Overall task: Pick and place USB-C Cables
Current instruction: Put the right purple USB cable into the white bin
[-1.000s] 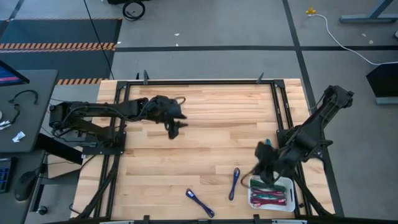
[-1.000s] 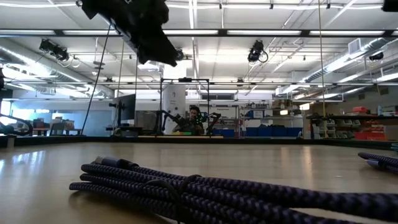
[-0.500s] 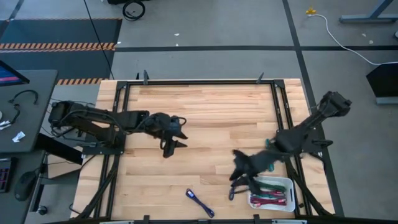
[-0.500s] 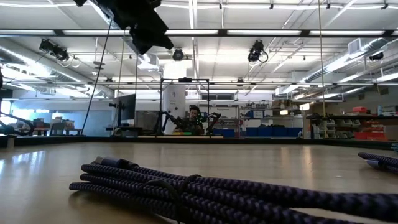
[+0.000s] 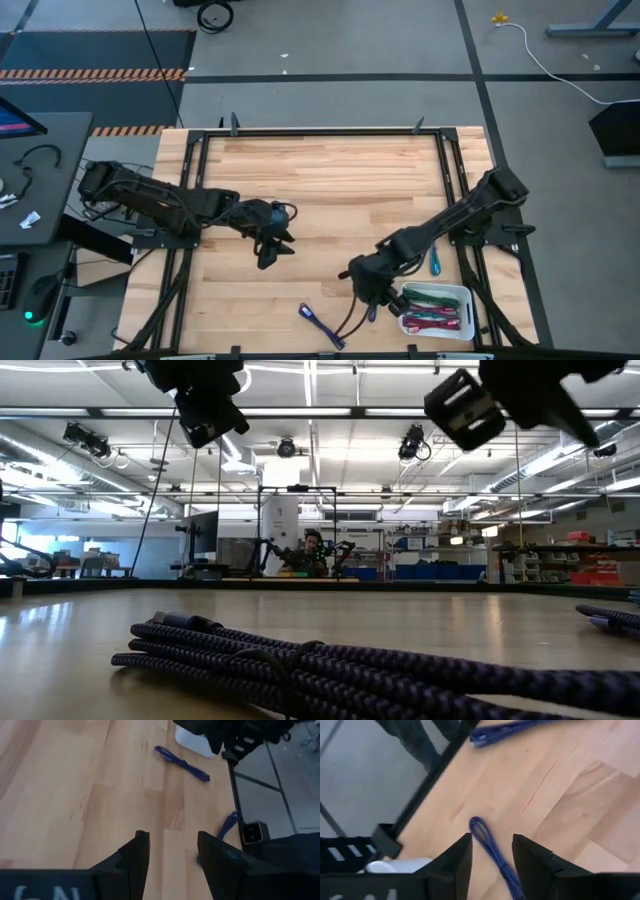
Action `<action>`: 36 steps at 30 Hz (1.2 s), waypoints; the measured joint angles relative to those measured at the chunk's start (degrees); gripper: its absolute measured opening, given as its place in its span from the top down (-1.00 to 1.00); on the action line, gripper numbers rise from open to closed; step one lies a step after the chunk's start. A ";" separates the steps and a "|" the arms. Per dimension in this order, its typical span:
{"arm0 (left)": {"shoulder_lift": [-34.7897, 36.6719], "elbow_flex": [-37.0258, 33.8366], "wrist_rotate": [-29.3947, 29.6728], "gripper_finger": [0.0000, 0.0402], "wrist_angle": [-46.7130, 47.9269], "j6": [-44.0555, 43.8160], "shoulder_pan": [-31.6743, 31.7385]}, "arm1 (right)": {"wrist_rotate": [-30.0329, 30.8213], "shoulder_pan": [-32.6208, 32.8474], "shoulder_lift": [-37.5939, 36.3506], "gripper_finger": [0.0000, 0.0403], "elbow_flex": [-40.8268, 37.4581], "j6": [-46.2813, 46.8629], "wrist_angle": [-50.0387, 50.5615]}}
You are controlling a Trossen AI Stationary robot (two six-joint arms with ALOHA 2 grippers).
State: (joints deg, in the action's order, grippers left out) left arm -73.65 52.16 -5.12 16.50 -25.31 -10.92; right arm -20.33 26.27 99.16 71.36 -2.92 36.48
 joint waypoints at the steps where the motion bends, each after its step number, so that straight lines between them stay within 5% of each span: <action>1: 0.00 0.00 0.32 0.14 0.37 0.00 -0.29 | 0.42 0.15 0.80 0.26 0.12 -0.41 -0.10; 9: 0.00 0.00 1.68 0.14 1.48 0.01 -1.35 | 8.68 3.15 5.85 0.02 0.21 -5.88 1.42; 23: 0.00 0.00 2.53 0.14 1.50 0.47 -1.33 | 13.94 5.58 13.20 0.16 0.19 -8.85 3.87; 27: 0.00 0.00 2.53 0.14 1.50 0.49 -1.33 | 14.95 5.53 14.77 0.29 0.50 -8.83 4.15; 34: 0.00 0.00 2.53 0.14 1.50 0.67 -1.24 | 15.10 4.15 13.90 0.89 -0.14 -6.01 3.00; 36: 0.00 0.00 2.54 0.14 1.49 1.43 -1.24 | 16.34 3.61 13.09 0.91 -0.04 -5.28 3.07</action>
State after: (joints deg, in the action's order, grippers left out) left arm -73.65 52.16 -2.58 17.99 -23.88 -12.16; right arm -3.99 29.88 112.25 71.32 -8.20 39.56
